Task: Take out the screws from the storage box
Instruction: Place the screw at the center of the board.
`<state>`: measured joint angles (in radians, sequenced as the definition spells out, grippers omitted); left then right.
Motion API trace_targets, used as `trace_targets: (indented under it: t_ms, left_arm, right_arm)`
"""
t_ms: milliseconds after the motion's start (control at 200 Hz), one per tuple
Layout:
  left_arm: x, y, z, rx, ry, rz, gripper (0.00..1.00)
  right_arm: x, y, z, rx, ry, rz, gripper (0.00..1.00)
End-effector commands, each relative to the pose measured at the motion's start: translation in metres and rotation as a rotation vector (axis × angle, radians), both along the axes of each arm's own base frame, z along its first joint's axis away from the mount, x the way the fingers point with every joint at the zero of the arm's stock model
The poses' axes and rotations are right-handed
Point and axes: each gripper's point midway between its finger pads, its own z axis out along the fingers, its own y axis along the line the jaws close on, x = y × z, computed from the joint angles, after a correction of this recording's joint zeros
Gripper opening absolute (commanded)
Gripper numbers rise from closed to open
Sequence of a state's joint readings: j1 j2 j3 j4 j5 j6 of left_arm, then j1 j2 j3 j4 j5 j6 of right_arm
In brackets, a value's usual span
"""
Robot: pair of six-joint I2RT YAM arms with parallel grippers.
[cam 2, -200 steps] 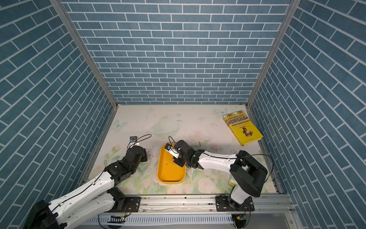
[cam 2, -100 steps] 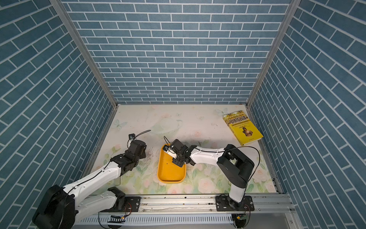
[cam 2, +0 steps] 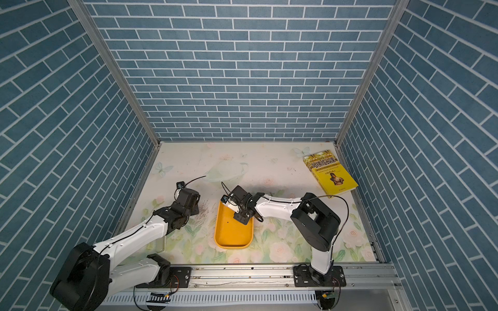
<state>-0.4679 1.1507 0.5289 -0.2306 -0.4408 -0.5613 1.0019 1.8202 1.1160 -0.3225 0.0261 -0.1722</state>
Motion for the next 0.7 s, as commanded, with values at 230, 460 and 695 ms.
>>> trace_targets:
  t_ms: [230, 460, 695]
  left_arm:
    - [0.000, 0.003, 0.006, -0.003, -0.010, 0.008, 0.51]
    - [-0.001, 0.003, 0.007, -0.005, -0.014, 0.009, 0.56]
    - [-0.002, 0.003, 0.008, -0.008, -0.017, 0.005, 0.58]
  right_arm:
    - [-0.002, -0.010, 0.000, -0.088, 0.051, -0.025, 0.29]
    - [-0.010, -0.018, -0.011, -0.133, 0.109, -0.022, 0.29]
    - [-0.004, -0.024, -0.025, -0.144, 0.165, -0.053, 0.28]
